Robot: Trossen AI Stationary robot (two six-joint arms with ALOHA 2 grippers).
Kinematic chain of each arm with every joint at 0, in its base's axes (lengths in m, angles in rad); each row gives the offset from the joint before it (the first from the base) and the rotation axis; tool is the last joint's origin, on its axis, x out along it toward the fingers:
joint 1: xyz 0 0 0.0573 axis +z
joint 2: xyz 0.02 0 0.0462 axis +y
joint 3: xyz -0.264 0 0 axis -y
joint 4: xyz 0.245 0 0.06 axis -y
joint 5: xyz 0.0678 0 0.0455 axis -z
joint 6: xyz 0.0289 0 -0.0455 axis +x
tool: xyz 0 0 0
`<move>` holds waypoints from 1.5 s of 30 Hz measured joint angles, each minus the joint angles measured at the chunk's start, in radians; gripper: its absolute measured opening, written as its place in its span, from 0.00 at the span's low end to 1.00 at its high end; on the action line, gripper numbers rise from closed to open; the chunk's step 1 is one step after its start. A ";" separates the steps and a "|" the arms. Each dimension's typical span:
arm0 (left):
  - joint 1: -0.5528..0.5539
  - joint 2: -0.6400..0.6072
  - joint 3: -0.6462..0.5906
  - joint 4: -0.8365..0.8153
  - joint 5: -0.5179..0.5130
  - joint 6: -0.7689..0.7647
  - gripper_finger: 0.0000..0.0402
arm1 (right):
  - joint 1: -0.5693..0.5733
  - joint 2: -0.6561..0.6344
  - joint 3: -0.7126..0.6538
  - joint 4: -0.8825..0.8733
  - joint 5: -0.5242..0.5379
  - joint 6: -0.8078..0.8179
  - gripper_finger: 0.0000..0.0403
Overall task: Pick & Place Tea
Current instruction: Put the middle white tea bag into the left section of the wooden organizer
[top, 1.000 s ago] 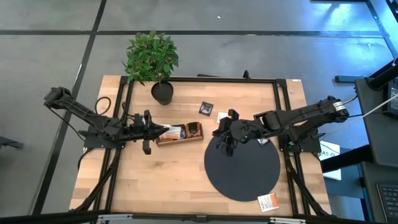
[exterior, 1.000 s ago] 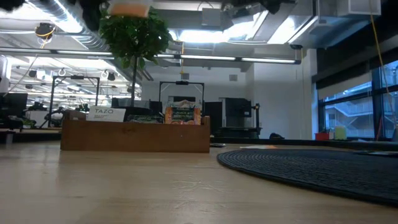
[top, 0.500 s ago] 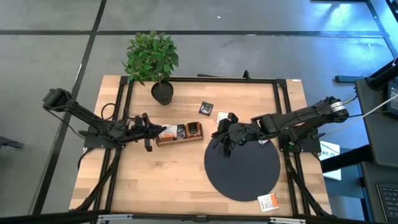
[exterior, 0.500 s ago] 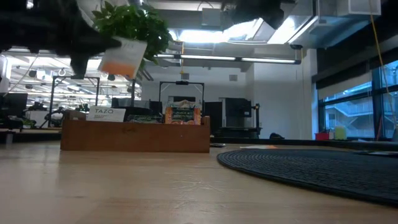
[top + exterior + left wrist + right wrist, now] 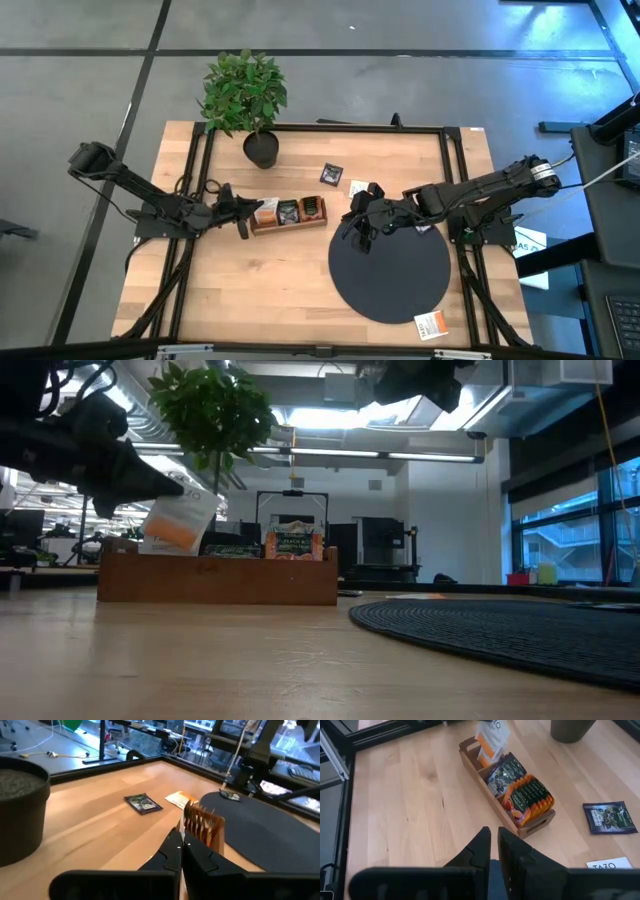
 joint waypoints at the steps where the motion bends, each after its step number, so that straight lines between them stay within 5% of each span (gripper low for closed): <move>1: 0.000 0.000 0.000 0.000 -0.008 -0.008 0.00 | 0.000 0.000 0.000 0.000 0.000 -0.002 0.10; 21: 0.000 0.000 0.000 -0.053 -0.001 -0.047 0.04 | -0.032 0.000 0.000 -0.002 -0.007 -0.005 0.10; 36: 0.000 -0.001 0.006 -0.019 -0.117 -0.050 0.21 | -0.032 0.000 0.000 -0.002 -0.009 -0.004 0.10; 41: 0.011 -0.001 0.086 0.004 0.042 0.151 0.21 | -0.035 0.000 0.000 -0.002 -0.010 -0.004 0.10; 45: 0.087 -0.001 0.216 -0.184 0.200 0.161 0.21 | -0.038 -0.001 0.000 0.000 -0.009 -0.005 0.10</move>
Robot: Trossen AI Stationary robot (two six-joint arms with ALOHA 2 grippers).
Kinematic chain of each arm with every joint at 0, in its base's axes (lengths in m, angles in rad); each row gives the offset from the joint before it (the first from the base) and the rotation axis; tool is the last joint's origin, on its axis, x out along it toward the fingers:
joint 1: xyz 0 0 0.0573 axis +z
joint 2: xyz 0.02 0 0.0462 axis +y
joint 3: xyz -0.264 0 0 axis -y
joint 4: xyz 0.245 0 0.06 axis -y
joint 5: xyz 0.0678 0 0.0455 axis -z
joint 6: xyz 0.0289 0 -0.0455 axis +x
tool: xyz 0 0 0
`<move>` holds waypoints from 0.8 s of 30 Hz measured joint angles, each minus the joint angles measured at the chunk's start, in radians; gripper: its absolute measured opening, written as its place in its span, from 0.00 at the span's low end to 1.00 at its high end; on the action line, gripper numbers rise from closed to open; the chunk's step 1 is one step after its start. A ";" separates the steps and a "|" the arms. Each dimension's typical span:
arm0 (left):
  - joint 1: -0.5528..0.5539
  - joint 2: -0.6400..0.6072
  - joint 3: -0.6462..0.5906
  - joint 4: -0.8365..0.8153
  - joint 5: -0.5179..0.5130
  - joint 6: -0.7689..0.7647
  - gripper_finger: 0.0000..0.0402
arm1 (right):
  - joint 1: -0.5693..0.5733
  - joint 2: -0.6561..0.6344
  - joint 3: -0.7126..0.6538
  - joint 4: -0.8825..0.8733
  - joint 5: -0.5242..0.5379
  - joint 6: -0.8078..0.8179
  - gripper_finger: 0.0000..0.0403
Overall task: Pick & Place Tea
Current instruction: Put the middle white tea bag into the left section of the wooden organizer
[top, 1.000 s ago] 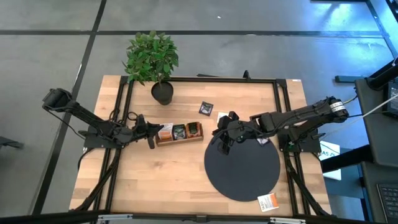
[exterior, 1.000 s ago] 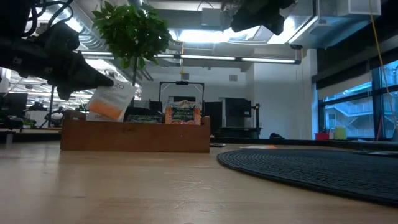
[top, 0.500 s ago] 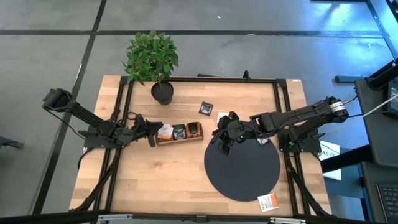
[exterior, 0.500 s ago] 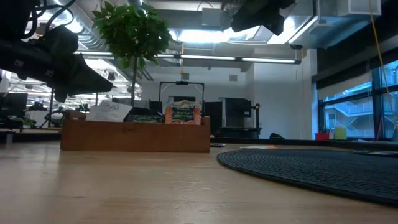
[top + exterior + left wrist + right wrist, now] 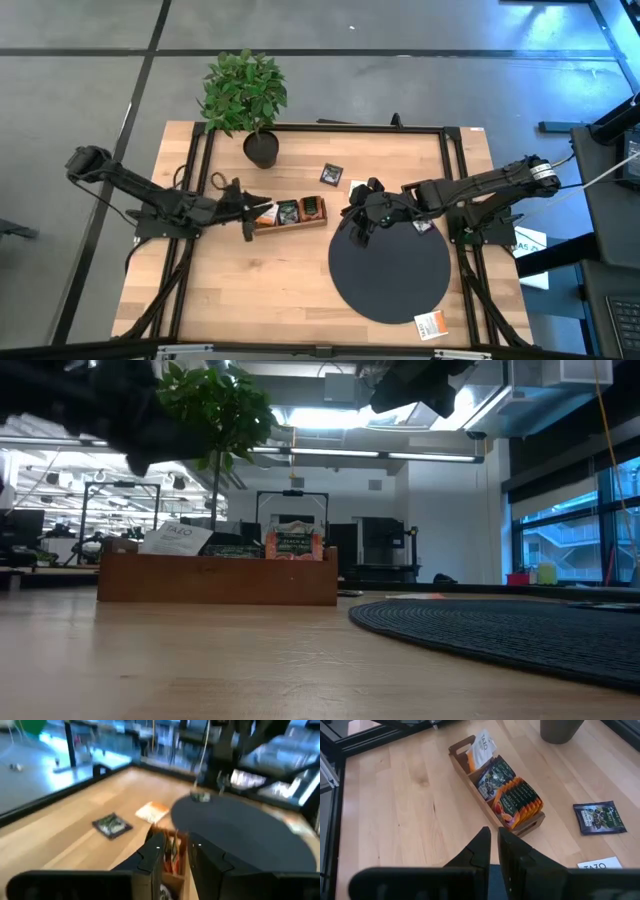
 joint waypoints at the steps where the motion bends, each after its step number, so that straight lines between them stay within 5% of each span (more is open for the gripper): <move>1: 0.028 0.000 0.041 -0.083 0.036 -0.010 0.21 | -0.001 0.000 0.000 0.002 0.000 0.000 0.10; 9: 0.312 0.051 0.335 -0.681 0.458 -0.052 0.21 | -0.001 0.000 0.000 0.006 0.001 -0.004 0.10; 15: 0.433 0.157 0.380 -0.723 0.639 0.095 0.21 | -0.001 0.000 0.000 0.005 0.001 -0.004 0.10; 24: 0.495 0.313 0.379 -0.734 0.729 0.118 0.21 | -0.001 0.000 0.000 0.004 0.001 -0.004 0.10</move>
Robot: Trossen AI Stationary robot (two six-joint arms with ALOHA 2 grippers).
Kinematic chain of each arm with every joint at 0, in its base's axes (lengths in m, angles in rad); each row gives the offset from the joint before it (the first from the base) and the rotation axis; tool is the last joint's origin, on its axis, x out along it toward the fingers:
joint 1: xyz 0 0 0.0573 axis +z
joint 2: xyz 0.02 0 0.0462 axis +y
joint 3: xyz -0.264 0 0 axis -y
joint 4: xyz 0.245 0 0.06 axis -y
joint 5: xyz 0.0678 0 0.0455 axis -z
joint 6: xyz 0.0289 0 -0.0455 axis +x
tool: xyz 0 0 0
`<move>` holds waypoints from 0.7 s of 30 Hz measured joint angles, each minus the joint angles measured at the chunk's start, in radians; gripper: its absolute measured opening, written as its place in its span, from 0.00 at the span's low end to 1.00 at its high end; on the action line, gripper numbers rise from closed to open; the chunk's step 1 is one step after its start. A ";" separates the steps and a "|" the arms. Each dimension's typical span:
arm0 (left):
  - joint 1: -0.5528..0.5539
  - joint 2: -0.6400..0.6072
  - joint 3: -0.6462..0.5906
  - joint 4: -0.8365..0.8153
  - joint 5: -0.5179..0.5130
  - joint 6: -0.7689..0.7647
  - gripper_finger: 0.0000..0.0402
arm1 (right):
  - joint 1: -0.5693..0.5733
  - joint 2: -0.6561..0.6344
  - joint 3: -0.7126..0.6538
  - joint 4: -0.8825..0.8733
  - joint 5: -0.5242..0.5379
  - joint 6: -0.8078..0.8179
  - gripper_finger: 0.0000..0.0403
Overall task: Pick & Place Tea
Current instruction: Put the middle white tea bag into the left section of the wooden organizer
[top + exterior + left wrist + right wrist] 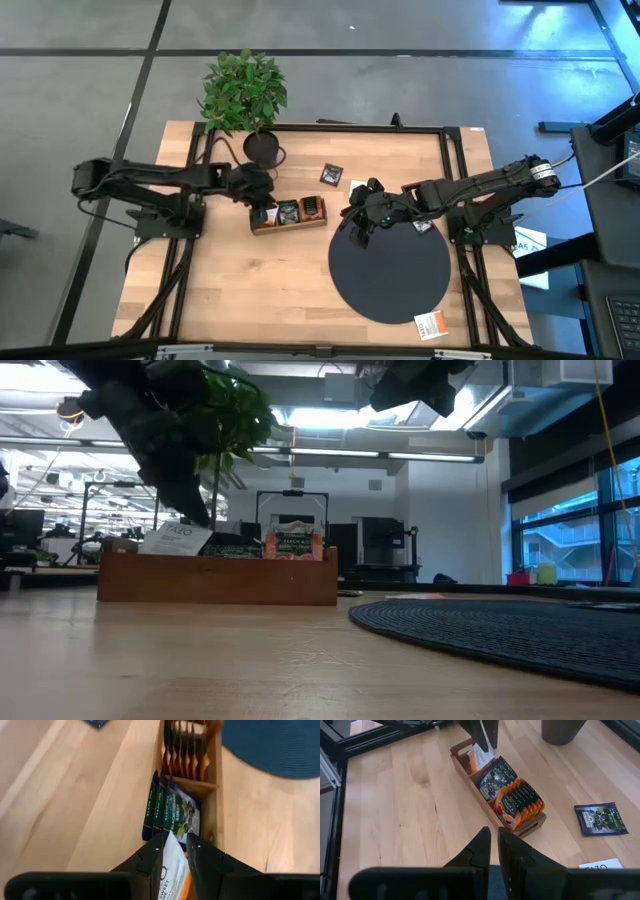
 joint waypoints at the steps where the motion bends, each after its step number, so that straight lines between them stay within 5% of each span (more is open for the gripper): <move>1: 0.000 0.007 0.000 0.000 0.000 0.000 0.21 | 0.000 0.000 0.000 0.000 0.000 0.000 0.10; 12: -0.001 0.011 0.000 -0.019 0.001 0.039 0.20 | 0.000 0.000 0.000 -0.004 0.000 0.000 0.10; 21: -0.023 0.011 0.000 -0.066 0.004 0.084 0.06 | 0.000 0.000 0.000 -0.009 0.000 -0.005 0.10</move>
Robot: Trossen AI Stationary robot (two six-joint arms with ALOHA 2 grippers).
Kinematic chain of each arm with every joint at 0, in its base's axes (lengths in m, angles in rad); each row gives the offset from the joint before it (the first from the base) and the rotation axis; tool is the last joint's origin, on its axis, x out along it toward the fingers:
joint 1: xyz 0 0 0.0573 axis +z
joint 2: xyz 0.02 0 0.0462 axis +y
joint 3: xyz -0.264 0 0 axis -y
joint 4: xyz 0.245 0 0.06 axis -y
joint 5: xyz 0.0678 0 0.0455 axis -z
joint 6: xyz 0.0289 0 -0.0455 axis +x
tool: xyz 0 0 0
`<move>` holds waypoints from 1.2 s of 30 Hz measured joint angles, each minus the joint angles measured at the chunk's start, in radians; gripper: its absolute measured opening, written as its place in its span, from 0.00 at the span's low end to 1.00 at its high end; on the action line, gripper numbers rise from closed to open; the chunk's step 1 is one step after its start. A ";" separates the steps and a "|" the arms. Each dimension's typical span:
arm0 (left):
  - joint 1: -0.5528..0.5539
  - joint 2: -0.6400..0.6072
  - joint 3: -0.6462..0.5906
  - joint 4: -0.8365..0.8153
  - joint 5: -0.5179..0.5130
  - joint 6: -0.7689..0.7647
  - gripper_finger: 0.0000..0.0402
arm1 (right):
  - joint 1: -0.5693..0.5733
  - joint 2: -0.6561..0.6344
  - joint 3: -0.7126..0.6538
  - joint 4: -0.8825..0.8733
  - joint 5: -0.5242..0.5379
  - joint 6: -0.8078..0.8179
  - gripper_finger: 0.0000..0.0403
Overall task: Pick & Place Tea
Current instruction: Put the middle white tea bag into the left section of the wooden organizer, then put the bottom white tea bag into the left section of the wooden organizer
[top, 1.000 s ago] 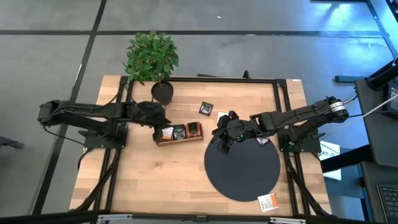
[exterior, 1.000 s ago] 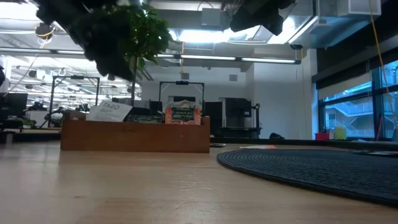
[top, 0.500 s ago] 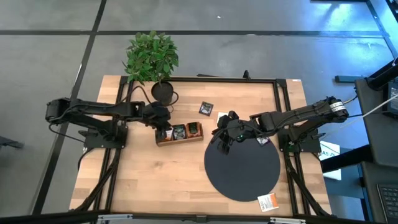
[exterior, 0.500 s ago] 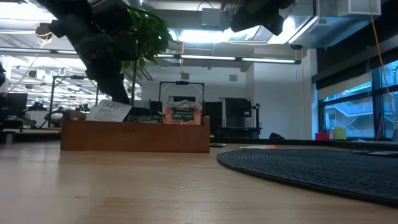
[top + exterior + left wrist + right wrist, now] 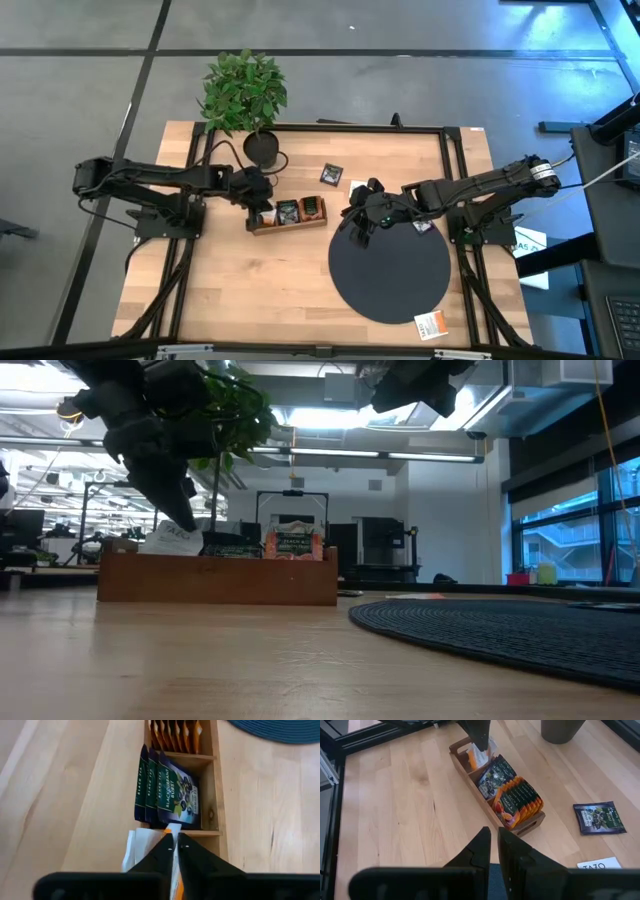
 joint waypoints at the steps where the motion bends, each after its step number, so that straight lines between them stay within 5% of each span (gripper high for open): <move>1: 0.000 0.000 0.000 0.000 0.000 0.009 0.03 | 0.000 0.000 0.000 0.000 0.000 -0.008 0.10; 6: 0.000 0.000 0.000 -0.001 -0.090 0.034 0.02 | 0.000 0.000 0.000 0.000 0.000 -0.021 0.10; 14: -0.019 0.000 0.000 -0.001 -0.092 0.178 0.03 | 0.000 0.000 0.000 0.000 0.000 -0.021 0.10; 28: -0.019 -0.100 0.133 0.046 -0.062 -0.012 0.02 | 0.000 -0.029 0.054 -0.053 -0.039 0.037 0.10; 36: -0.059 -0.125 0.142 0.330 -0.063 -0.203 0.03 | -0.007 -0.088 0.102 -0.497 -0.139 0.525 0.10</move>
